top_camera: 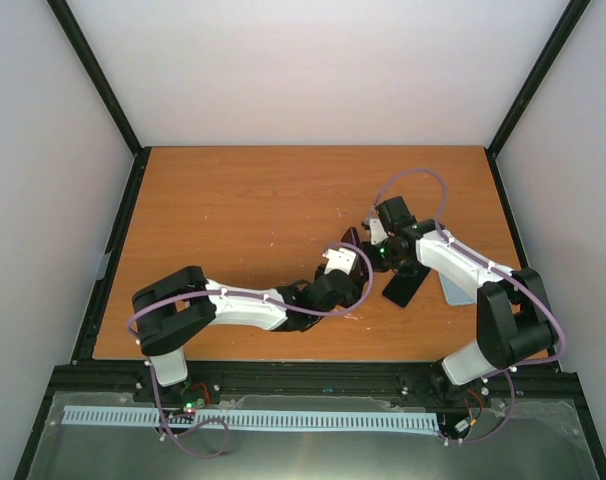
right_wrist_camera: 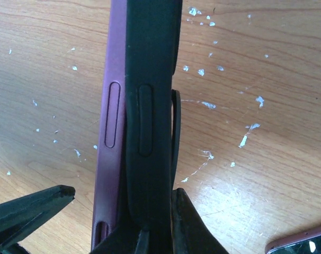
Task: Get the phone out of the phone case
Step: Remove the phone case from the phone.
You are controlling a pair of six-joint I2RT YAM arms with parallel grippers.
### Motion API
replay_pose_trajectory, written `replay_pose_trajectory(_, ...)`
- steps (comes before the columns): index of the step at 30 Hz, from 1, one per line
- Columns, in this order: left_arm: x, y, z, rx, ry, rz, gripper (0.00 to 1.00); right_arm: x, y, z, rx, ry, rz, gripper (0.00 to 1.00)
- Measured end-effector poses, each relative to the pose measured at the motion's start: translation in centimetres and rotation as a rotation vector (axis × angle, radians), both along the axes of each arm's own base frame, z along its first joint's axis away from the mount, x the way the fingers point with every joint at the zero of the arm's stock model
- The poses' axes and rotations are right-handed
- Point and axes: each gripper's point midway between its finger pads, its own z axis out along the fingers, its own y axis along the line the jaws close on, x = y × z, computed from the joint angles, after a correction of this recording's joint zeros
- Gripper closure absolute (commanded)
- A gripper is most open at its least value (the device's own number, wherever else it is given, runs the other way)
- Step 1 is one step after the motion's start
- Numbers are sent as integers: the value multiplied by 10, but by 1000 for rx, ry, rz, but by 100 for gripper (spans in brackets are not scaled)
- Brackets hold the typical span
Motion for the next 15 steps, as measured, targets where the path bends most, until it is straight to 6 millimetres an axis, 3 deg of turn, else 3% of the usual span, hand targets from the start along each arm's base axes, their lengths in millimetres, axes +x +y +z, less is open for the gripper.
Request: replay_pose_trajectory(15,6,0,-2,119,-111,93,53,5,5,-2,63,26,-22,97)
